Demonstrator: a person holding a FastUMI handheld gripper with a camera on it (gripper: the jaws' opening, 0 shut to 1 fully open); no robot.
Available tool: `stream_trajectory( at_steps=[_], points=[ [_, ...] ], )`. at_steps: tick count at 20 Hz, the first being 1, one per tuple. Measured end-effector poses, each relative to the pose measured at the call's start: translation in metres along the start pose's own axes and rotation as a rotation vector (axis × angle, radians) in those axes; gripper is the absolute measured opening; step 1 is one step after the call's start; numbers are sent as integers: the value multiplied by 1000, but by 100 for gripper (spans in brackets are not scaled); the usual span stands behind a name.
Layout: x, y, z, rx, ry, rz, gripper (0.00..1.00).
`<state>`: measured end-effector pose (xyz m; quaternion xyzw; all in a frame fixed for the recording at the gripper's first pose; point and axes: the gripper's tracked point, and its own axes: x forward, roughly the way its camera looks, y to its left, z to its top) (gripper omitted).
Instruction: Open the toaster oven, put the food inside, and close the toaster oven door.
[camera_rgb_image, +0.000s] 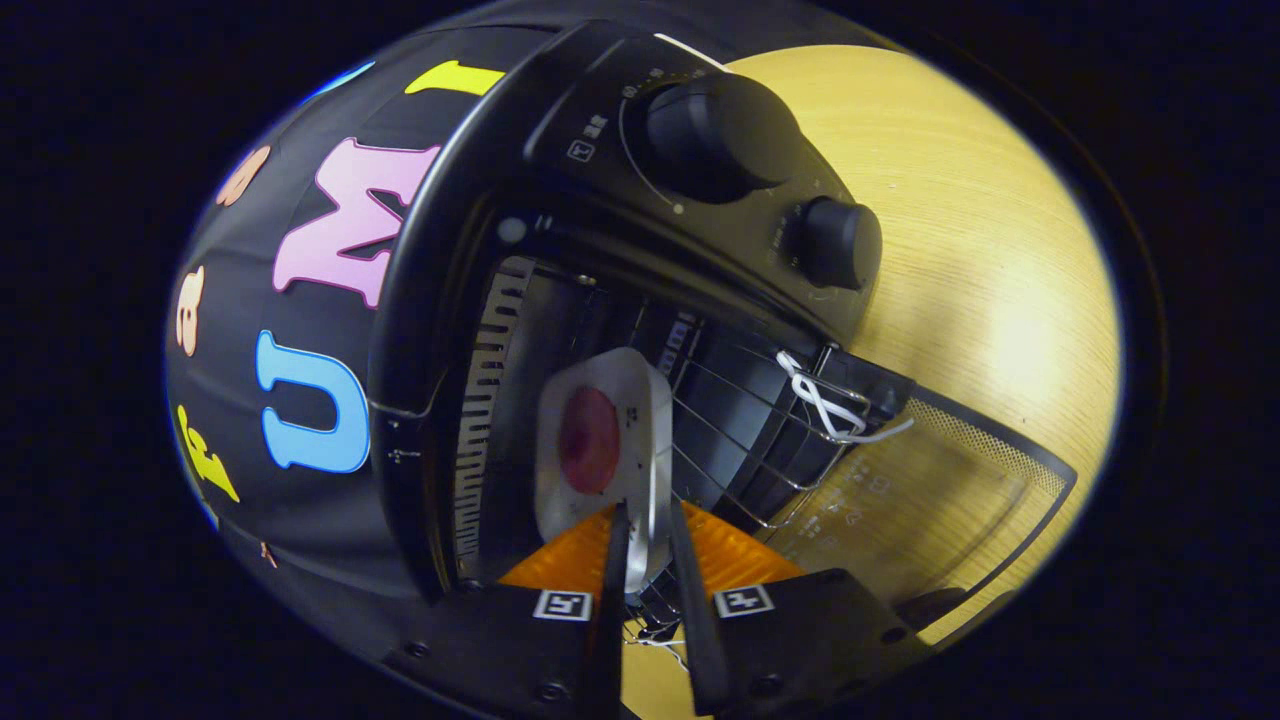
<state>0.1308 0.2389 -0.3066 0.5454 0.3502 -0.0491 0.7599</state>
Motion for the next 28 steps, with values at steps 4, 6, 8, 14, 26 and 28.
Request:
stream_trajectory(
  at_steps=[4, 6, 8, 14, 26, 28],
  points=[
    [-16, 6, -10, -23, 28, 34, 81],
    [-25, 4, -13, -43, 46, 31, 93],
    [-33, -6, -16, -65, 61, -3, 99],
    [-73, -22, -21, -263, 103, -29, 98],
    [-136, -64, -42, -916, 181, -98, 99],
    [-140, -80, -46, -996, 201, -127, 99]
  ],
)
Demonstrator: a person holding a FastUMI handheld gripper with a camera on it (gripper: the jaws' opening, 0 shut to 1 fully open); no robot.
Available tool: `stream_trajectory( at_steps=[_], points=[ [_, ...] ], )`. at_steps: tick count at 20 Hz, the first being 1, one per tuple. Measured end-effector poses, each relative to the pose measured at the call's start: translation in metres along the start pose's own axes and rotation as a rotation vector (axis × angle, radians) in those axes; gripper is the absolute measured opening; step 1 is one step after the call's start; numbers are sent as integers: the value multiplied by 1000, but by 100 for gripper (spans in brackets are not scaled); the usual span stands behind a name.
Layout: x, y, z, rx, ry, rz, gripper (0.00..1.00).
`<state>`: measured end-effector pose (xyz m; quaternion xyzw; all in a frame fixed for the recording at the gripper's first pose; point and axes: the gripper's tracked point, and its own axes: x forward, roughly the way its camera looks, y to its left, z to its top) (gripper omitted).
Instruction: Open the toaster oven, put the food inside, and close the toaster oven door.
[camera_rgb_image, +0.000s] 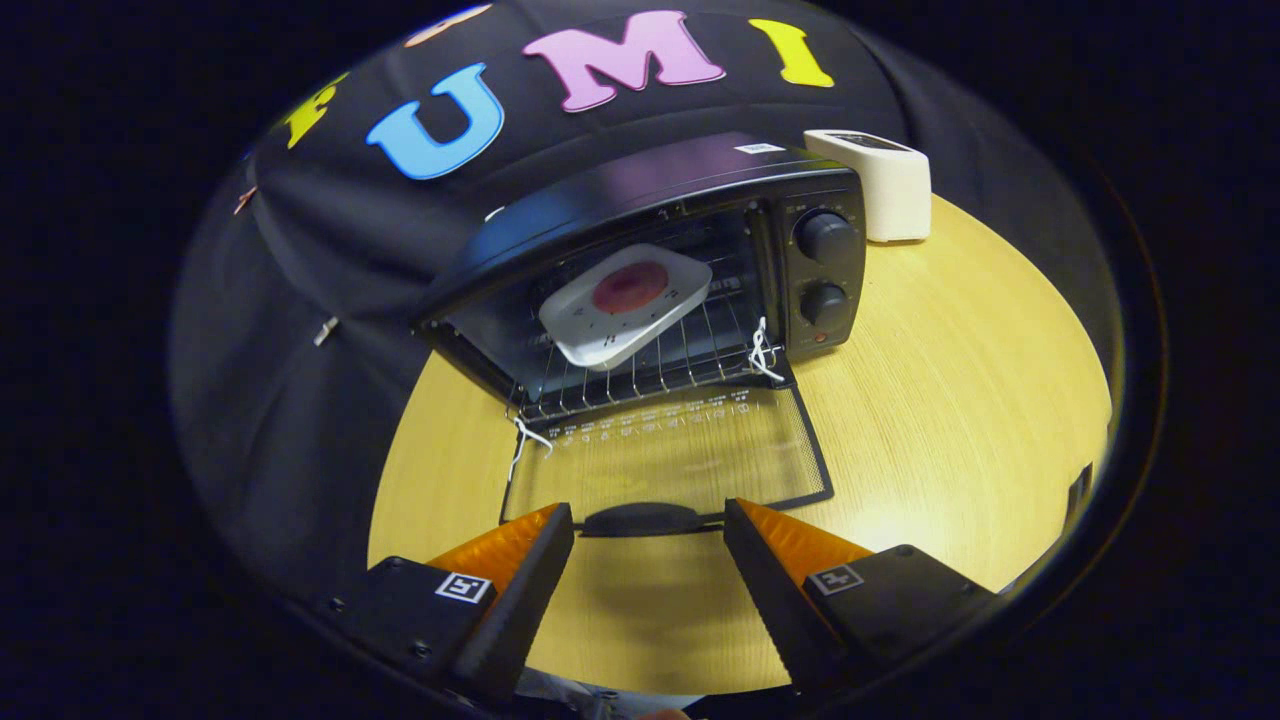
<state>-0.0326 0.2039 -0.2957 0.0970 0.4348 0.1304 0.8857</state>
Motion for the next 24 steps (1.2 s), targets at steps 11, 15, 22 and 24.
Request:
stream_trajectory(
  at_steps=[11, 15, 22, 24],
  points=[
    [36, -21, -55, -224, 108, -167, 99],
    [55, -22, -59, -185, 108, -202, 100],
    [72, -16, -53, -167, 105, -238, 100],
    [72, -15, -53, -152, 109, -247, 100]
  ],
)
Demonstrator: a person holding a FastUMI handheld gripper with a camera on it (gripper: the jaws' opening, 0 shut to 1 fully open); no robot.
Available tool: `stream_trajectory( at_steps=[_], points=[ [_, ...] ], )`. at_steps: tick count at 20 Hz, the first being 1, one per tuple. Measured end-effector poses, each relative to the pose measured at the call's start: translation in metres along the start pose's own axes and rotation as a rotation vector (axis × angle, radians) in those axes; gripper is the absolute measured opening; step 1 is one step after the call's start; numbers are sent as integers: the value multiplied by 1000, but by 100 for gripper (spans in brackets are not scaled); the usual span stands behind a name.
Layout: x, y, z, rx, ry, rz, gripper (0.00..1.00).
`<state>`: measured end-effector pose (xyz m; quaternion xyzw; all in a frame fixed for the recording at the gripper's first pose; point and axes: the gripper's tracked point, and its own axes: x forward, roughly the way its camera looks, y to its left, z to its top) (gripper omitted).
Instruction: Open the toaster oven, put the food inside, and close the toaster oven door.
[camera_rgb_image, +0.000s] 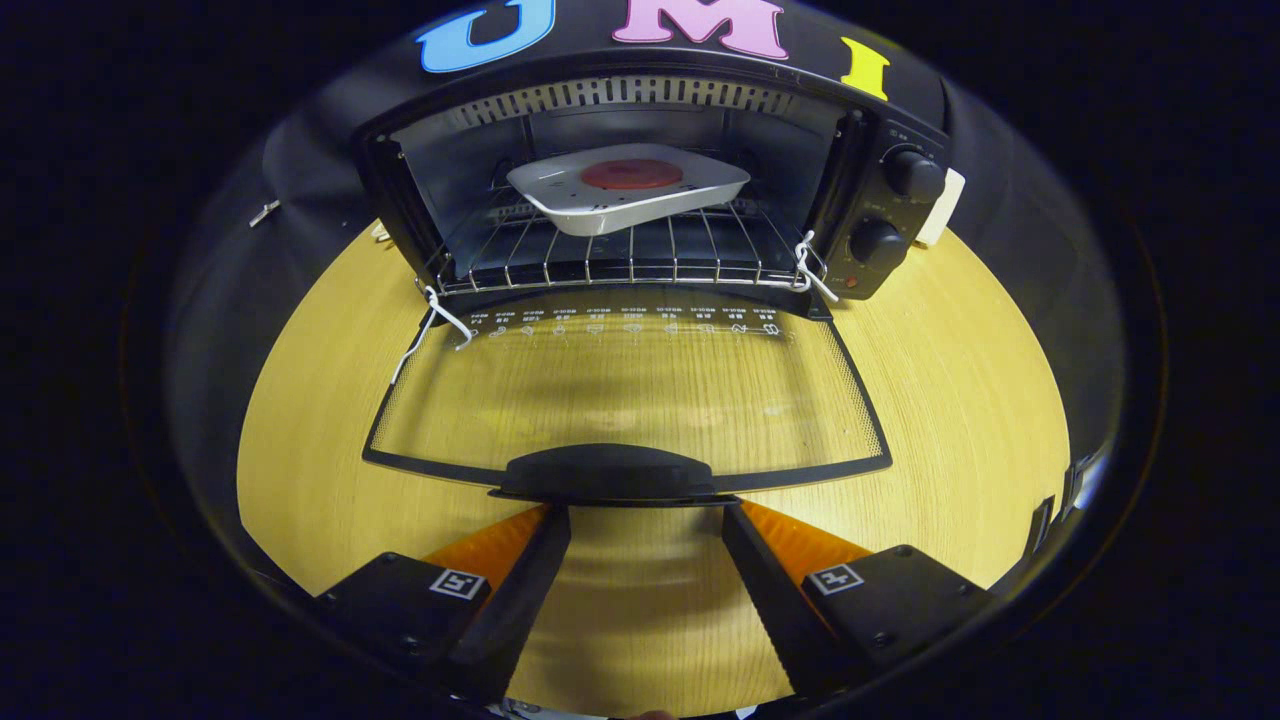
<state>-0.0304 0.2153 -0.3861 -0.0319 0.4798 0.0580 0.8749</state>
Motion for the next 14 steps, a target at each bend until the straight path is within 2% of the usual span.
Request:
stream_trajectory(
  at_steps=[8, 14],
  points=[
    [-13, 0, 8, -55, -33, 39, 100],
    [-45, -2, 37, -239, -226, 78, 100]
  ],
)
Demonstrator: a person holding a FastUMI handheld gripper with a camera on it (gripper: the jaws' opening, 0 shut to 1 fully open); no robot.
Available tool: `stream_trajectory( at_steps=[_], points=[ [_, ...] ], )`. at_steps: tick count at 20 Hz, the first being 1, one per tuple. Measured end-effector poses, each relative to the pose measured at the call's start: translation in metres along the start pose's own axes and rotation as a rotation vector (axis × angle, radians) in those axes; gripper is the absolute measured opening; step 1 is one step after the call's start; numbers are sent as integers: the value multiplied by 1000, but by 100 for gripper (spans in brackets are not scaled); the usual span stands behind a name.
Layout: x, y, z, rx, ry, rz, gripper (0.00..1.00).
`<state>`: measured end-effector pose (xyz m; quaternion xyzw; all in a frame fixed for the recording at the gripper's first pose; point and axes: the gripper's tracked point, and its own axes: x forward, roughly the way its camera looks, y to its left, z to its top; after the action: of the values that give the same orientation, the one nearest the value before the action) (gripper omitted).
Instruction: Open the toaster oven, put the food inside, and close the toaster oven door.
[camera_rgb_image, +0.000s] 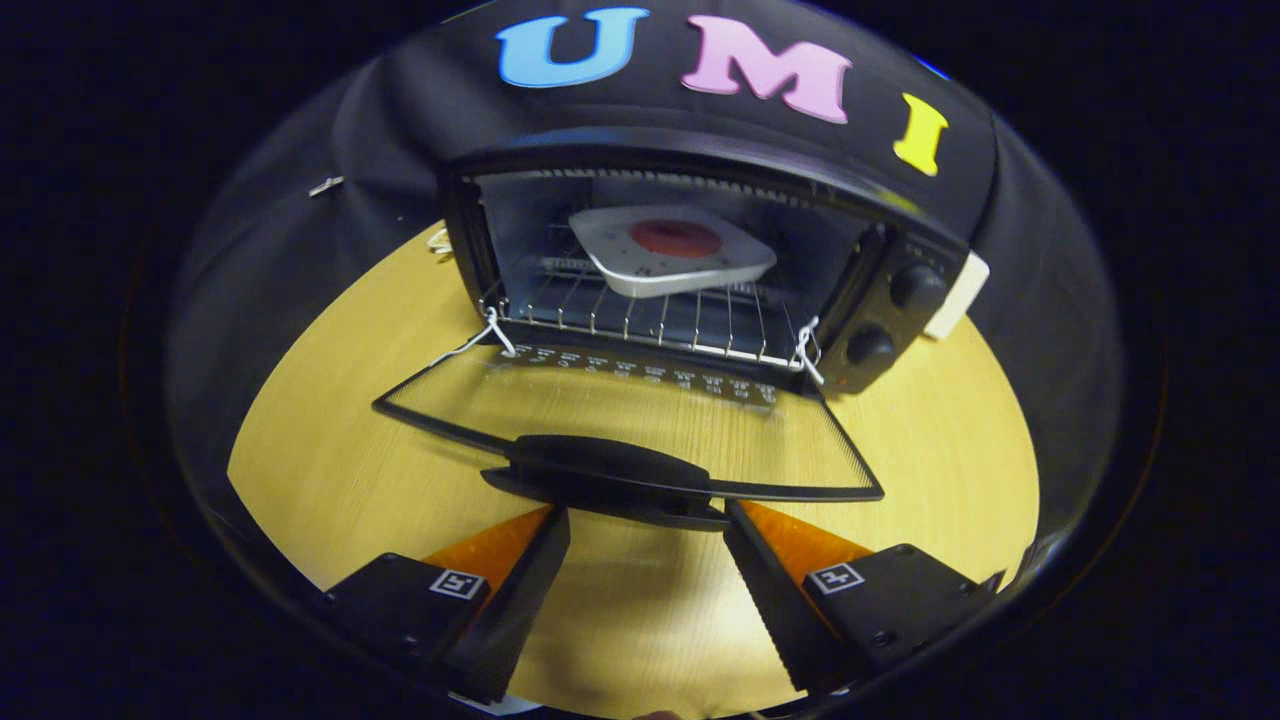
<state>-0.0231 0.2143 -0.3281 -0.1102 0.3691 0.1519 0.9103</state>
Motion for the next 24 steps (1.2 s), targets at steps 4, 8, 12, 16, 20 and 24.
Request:
stream_trajectory(
  at_steps=[4, 8, 12, 16, 20, 24],
  points=[
    [-6, -1, 11, 6, -53, 31, 100],
    [-29, -7, 47, 54, -182, 6, 100],
    [-61, -29, 97, 109, -307, -29, 99],
    [-92, -48, 123, 198, -407, -23, 98],
    [-119, -77, 124, 198, -442, -48, 99],
    [-161, -111, 129, 226, -505, -56, 98]
  ],
)
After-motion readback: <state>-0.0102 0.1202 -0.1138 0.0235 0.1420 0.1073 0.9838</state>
